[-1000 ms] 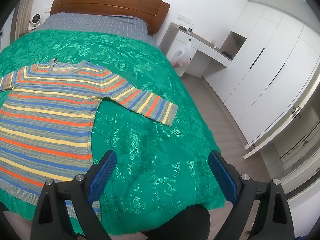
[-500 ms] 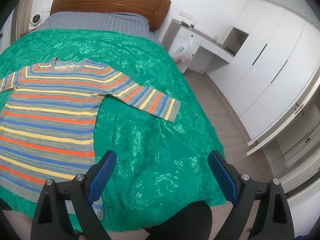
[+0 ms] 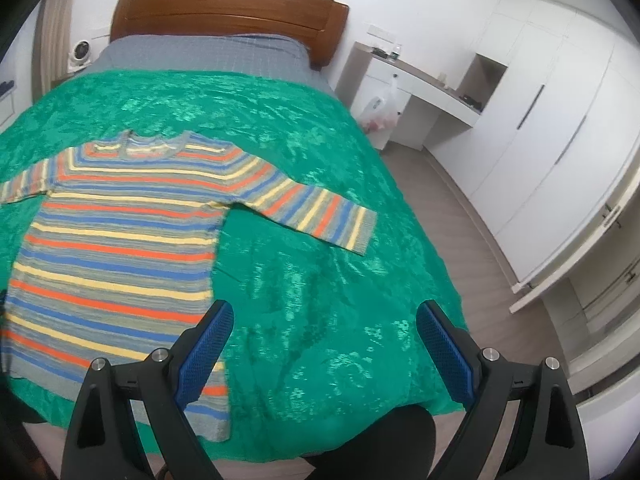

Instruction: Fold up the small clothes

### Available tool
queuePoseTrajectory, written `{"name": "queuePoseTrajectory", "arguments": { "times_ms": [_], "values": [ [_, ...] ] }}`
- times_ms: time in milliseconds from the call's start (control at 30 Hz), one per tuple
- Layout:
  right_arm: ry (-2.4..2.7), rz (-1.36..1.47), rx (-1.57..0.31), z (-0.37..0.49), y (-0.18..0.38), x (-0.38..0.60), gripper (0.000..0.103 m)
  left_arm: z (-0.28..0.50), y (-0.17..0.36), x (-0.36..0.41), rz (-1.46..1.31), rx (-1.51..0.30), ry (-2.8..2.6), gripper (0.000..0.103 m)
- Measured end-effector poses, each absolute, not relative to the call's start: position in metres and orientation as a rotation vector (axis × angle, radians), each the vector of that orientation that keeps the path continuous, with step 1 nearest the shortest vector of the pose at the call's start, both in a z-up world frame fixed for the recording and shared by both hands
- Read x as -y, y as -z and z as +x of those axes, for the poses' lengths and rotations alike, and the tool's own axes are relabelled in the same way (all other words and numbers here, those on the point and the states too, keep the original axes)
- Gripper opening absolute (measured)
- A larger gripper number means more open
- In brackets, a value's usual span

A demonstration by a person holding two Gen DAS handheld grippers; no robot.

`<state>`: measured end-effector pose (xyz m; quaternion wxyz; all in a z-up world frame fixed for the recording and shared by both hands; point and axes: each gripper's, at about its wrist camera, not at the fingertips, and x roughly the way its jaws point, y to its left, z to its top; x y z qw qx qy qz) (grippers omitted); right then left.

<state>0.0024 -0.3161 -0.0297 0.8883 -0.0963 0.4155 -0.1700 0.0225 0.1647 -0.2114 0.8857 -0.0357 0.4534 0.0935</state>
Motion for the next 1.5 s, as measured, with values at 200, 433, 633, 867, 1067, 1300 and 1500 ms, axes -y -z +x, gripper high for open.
{"name": "queuePoseTrajectory", "arguments": {
  "times_ms": [200, 433, 633, 867, 1067, 1300, 1500],
  "values": [
    [0.208, -0.246, -0.843, 0.0, 0.009, 0.275, 0.092, 0.022, 0.211, -0.165, -0.074, -0.943, -0.195, 0.103],
    [0.039, -0.333, -0.803, -0.001, -0.007, 0.216, 0.092, 0.022, 0.211, -0.165, -0.074, -0.943, -0.195, 0.103],
    [-0.016, -0.379, -0.779, 0.003, -0.011, 0.19, 0.092, 0.022, 0.211, -0.165, -0.074, -0.943, -0.195, 0.103],
    [-0.047, -0.384, -0.775, 0.007, -0.013, 0.176, 0.092, 0.022, 0.211, -0.165, -0.074, -0.943, -0.196, 0.103],
    [-0.1, -0.398, -0.769, 0.008, -0.015, 0.16, 0.092, 0.022, 0.211, -0.165, -0.074, -0.943, -0.195, 0.103],
    [-0.157, -0.407, -0.764, 0.01, -0.02, 0.142, 0.092, 0.022, 0.211, -0.165, -0.074, -0.943, -0.195, 0.103],
    [-0.186, -0.425, -0.749, 0.008, -0.024, 0.128, 0.092, 0.022, 0.211, -0.165, -0.073, -0.943, -0.195, 0.103]
  ]
}}
